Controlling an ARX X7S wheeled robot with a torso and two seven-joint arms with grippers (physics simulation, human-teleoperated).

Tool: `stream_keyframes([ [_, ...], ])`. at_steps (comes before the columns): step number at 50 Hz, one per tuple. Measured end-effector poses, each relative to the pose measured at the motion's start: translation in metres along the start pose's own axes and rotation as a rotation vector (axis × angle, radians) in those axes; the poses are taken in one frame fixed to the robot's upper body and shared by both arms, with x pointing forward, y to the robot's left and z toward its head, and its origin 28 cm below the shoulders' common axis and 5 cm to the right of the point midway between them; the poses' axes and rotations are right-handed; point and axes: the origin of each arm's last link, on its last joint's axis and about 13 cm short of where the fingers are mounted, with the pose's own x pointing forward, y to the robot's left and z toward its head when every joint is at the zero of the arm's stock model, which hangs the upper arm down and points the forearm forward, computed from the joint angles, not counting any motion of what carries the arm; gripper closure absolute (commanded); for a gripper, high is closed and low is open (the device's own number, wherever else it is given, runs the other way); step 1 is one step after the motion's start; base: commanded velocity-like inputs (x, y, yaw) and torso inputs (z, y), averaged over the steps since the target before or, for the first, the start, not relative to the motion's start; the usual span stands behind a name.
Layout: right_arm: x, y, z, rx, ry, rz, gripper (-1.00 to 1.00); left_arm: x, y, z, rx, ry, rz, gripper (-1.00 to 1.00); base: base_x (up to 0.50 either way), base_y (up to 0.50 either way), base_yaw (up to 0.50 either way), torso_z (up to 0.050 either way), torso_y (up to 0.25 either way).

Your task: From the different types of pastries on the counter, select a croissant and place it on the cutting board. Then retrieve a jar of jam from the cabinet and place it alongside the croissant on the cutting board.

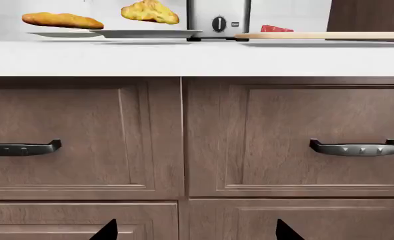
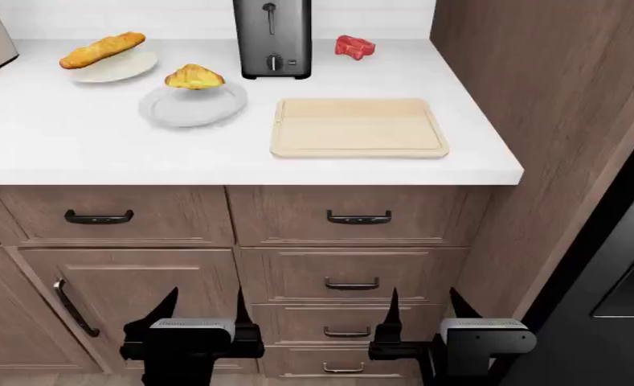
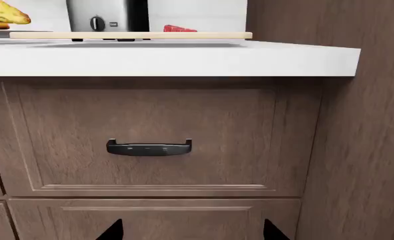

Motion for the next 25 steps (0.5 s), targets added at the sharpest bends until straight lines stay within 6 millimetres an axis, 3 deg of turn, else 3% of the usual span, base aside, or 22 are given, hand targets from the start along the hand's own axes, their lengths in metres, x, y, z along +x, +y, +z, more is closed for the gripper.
stream_keyframes([
  [11, -0.001, -0.001, -0.001, 0.017, 0.018, 0.025, -1.0, 0.002, 0.003, 0.002, -0.027, 0.004, -0.009, -1.0, 0.0, 0.0, 0.0, 0.0, 0.0],
  [16, 0.001, -0.002, 0.0, 0.01, 0.052, 0.043, -1.0, 0.005, 0.005, 0.006, -0.039, 0.002, -0.025, -1.0, 0.0, 0.0, 0.0, 0.04, -0.005],
  [21, 0.014, -0.008, 0.014, -0.014, 0.094, 0.059, -1.0, 0.021, 0.011, 0.024, -0.033, -0.008, -0.042, -1.0, 0.0, 0.0, 0.0, 0.05, -0.006],
  [25, 0.029, -0.016, 0.038, -0.036, 0.118, 0.069, -1.0, 0.04, 0.016, 0.051, -0.013, -0.029, -0.051, -1.0, 0.0, 0.0, 0.0, 0.05, -0.007],
])
